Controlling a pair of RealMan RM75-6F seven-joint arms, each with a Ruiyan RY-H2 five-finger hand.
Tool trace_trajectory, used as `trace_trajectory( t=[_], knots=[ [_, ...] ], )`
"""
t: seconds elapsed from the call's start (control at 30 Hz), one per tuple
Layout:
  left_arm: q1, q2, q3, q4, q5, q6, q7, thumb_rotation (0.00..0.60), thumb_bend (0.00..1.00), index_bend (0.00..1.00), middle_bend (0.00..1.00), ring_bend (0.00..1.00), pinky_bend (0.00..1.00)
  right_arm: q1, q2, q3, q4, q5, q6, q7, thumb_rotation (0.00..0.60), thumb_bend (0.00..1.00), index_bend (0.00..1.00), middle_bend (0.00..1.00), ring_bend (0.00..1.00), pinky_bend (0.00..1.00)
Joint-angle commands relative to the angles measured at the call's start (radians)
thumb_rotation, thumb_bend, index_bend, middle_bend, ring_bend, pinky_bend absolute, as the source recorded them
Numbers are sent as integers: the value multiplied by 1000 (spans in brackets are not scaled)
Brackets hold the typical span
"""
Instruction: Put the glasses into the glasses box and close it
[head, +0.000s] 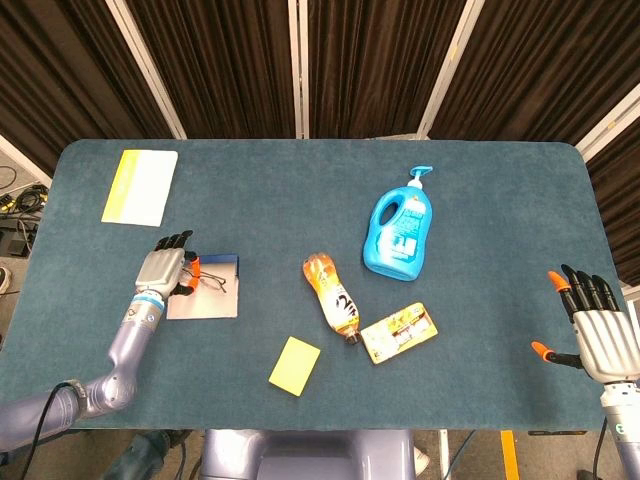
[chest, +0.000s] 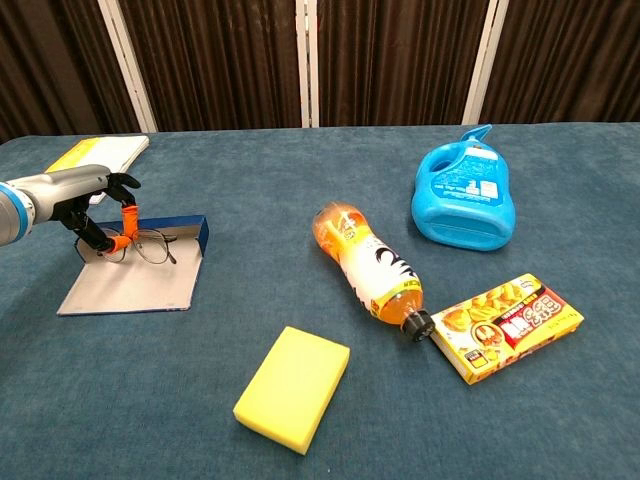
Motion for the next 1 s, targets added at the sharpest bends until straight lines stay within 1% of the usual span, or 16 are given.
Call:
trace_trajectory(
  t=[0.03,0.13,0.2,0.23,0.3,0.37,0.43,0.5,0.63,0.7,0.8,0.9,0.97,1.0],
  knots=[
    [-9,-14,3,24,-6,-10,-3,600,509,624,0,0,0,1,-1,0,2,2,-2,0,600,0,15,0,0,0],
    [-12,-24,4,44,-5,-19,-14,600,505,588,0,0,0,2,-2,0,4,3,-4,0,600,0,15,0,0,0],
    [-12,-29,5,54,-1,-22,-22,600,495,531,0,0,0,2,-3,0,4,4,-5,0,600,0,15,0,0,0],
    [-12,-31,6,58,1,-22,-27,600,484,485,0,0,0,2,-3,0,4,4,-5,-1,600,0,15,0,0,0],
    [-10,-34,4,65,8,-19,-39,600,434,366,0,0,0,3,-3,0,4,4,-6,-2,600,0,15,0,0,0],
    [-7,-36,5,70,22,-17,-53,600,322,134,0,0,0,3,-3,-1,4,4,-6,-3,600,0,15,0,0,0],
    [-3,-33,6,71,35,-17,-66,600,246,14,0,0,0,3,-4,-1,3,3,-5,-5,600,0,15,0,0,0],
    [3,-29,4,66,50,-13,-85,600,221,0,0,0,0,3,-4,-1,3,3,-5,-5,600,0,15,0,0,0],
    [22,-13,-1,44,99,9,-137,600,220,0,0,0,0,2,-3,-2,1,1,-2,-6,600,0,15,0,0,0],
    [39,6,-1,19,149,28,-181,600,215,0,0,0,0,2,-2,-3,-1,-1,0,-5,600,0,15,0,0,0],
    [66,50,13,-34,220,47,-231,600,195,4,0,0,0,1,-1,-4,-4,-4,1,-4,600,0,15,0,0,0],
    [92,98,40,-92,289,71,-251,600,194,84,0,0,0,-1,1,-6,-9,-10,6,-3,600,0,15,0,0,0],
    [110,128,64,-129,332,81,-267,600,194,180,0,0,0,-2,4,-6,-14,-15,11,-2,600,0,15,0,0,0],
    [118,140,78,-142,352,83,-271,600,194,206,0,0,0,-3,5,-7,-16,-17,13,-1,600,0,15,0,0,0]
  ],
)
